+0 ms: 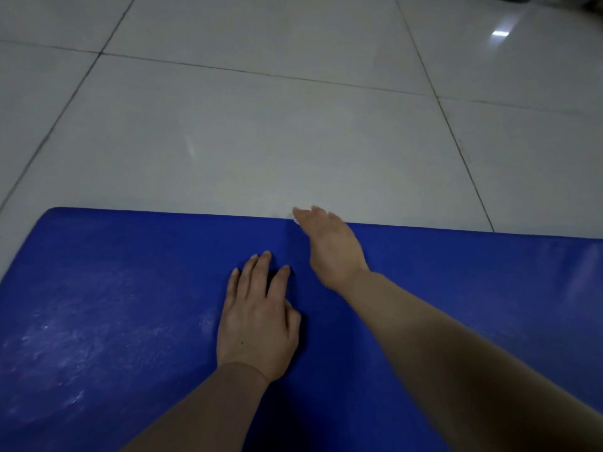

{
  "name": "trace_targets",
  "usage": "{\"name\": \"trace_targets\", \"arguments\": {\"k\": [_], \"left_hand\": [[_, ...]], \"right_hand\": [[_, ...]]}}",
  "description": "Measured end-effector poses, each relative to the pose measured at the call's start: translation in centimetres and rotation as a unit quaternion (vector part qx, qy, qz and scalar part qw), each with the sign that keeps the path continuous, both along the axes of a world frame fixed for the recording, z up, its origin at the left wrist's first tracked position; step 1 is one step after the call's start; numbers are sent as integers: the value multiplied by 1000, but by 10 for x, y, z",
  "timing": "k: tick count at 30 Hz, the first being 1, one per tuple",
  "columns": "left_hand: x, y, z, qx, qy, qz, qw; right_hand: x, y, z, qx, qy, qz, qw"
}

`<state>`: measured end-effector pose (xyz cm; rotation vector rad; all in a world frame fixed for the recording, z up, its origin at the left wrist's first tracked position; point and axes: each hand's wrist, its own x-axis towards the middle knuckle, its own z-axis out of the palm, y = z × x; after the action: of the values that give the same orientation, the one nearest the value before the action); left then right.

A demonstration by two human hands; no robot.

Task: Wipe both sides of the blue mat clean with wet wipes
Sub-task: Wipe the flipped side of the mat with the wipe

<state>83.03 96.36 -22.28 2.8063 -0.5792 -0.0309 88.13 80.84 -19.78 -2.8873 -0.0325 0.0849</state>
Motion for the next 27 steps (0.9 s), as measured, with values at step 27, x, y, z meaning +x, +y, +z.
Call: {"name": "trace_targets", "arguments": {"k": [27], "left_hand": [[1,-2,-3,-4,-16,3,1000]], "right_hand": [[-49,-74,1,-27,13,-214,976]]}}
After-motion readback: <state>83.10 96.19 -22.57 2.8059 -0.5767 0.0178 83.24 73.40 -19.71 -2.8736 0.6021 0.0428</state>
